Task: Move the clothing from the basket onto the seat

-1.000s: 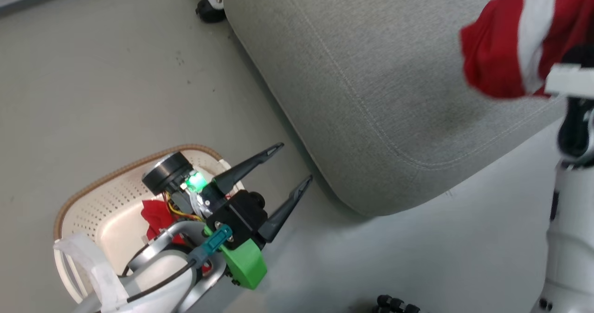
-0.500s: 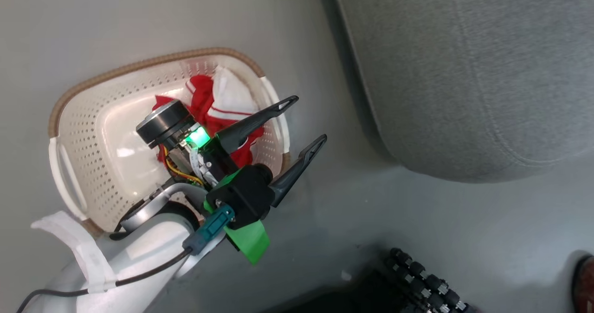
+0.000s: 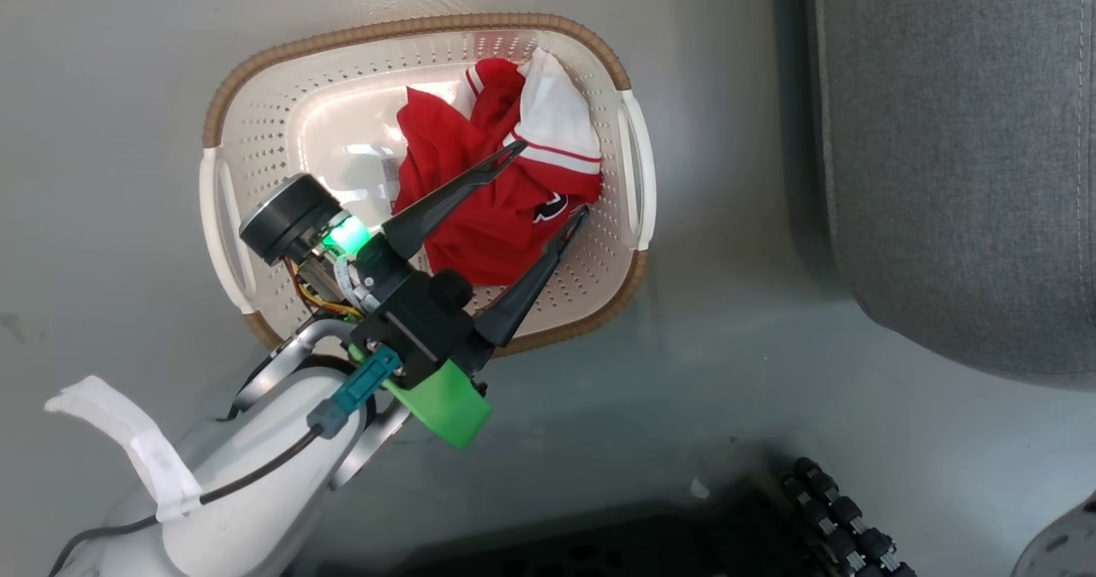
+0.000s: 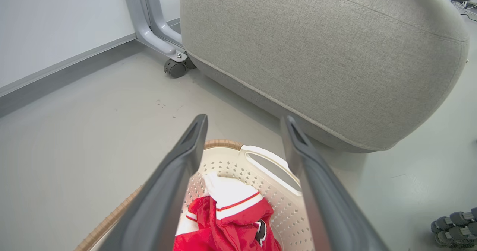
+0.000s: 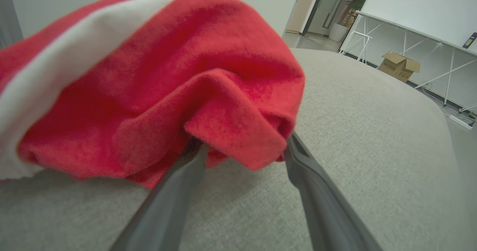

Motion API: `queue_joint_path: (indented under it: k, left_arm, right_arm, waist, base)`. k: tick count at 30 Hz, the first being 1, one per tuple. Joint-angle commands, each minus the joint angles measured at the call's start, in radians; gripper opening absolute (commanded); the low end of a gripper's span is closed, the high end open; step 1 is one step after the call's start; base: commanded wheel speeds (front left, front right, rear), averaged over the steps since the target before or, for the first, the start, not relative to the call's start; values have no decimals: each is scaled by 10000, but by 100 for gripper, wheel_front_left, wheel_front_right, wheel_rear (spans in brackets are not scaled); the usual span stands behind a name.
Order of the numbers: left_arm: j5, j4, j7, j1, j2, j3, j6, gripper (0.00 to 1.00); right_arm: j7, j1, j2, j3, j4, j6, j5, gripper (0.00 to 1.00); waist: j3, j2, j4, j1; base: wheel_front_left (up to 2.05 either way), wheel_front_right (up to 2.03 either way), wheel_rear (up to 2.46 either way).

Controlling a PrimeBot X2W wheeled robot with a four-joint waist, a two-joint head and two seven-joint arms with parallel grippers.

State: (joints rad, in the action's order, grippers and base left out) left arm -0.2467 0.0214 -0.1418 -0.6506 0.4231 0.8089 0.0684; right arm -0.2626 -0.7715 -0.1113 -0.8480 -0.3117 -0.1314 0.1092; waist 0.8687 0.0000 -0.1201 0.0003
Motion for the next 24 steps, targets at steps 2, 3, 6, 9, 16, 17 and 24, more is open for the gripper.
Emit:
queue_joint_path:
  k: [2, 3, 6, 9, 16, 17, 24]
  left_arm:
    - [-201, -249, -383, 261, -120, -135, -185, 100]
    - [-235, -360, -527, 310, -150, -177, -228, 100]
    - [-433, -715, -955, 608, -357, -420, -499, 100]
    - [-613, -971, -1172, 981, -565, -705, -748, 100]
    - [-972, -1305, -1233, 2279, -1322, -1812, -980, 100]
    - [-950, -1382, -1234, 2537, -1433, -2021, -954, 100]
    - [-656, -1666, -1238, 4461, -2332, -3810, -1034, 100]
  right_arm:
    - [-34, 858, 233, -170, 489, 13, -171, 100]
    - [-34, 1171, 344, -186, 657, 13, -218, 100]
    - [-34, 2210, 558, 11, 1113, 13, -460, 100]
    - [-34, 3075, 598, 707, 1098, 13, -807, 100]
    - [-34, 4706, 595, 3446, 993, 13, -1267, 100]
    - [-33, 4920, 604, 3958, 984, 13, -1215, 100]
    - [-34, 6010, 583, 7264, 877, 14, -1482, 100]
  waist:
    - [-628, 0, 179, -3]
    - [-788, 0, 222, -3]
    - [-1443, 0, 401, -3]
    - [-2106, 0, 520, -3]
    - [-4101, 0, 968, -3]
    - [-4450, 0, 1062, -3]
    - [-6914, 0, 1571, -3]
  base:
    - [0, 0, 0]
    - [0, 0, 0]
    - [0, 0, 0]
    - [0, 0, 0]
    - [0, 0, 0]
    - [0, 0, 0]
    - [0, 0, 0]
